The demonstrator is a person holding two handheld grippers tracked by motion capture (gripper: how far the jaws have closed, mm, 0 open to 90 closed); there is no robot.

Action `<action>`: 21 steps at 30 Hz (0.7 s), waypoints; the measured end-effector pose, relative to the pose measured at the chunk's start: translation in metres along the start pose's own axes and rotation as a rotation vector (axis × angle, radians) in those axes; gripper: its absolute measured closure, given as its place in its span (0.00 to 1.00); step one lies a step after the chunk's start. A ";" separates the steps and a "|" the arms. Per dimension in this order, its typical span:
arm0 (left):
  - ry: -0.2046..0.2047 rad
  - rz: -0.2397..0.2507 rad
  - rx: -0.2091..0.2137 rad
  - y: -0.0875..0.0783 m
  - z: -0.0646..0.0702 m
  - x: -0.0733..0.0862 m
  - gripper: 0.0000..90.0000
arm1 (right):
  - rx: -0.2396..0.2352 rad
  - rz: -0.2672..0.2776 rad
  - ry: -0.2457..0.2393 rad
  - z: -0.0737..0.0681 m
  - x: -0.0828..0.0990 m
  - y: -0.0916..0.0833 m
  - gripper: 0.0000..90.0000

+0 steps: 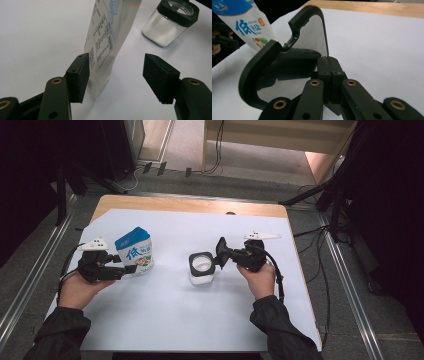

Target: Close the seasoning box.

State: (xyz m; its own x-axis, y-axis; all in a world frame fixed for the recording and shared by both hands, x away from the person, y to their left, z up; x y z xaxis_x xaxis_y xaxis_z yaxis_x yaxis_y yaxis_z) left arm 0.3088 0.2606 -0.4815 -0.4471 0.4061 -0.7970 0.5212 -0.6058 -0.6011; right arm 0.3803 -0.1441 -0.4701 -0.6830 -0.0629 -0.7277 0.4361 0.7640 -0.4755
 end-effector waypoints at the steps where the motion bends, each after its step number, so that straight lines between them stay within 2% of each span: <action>1: -0.001 0.000 0.001 0.000 0.000 0.000 0.44 | -0.004 0.003 0.005 0.000 0.000 0.000 1.00; 21: -0.011 -0.014 0.005 -0.002 0.002 0.006 0.44 | -0.012 -0.011 -0.023 -0.013 -0.002 0.008 1.00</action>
State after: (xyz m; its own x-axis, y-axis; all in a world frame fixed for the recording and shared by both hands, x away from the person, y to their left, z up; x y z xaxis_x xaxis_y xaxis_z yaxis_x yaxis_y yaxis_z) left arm 0.3037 0.2632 -0.4848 -0.4620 0.4069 -0.7881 0.5114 -0.6038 -0.6115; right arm 0.3776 -0.1297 -0.4659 -0.6738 -0.0863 -0.7339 0.4214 0.7709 -0.4776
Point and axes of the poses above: each handheld gripper's, and its own axes: y roughly forward along the jaws, x roughly out of its underside, z roughly to its right, the point moved 3 cm from there along y, roughly forward along the jaws, and after that the axes turned 11 degrees about y, right-handed, at the moved point
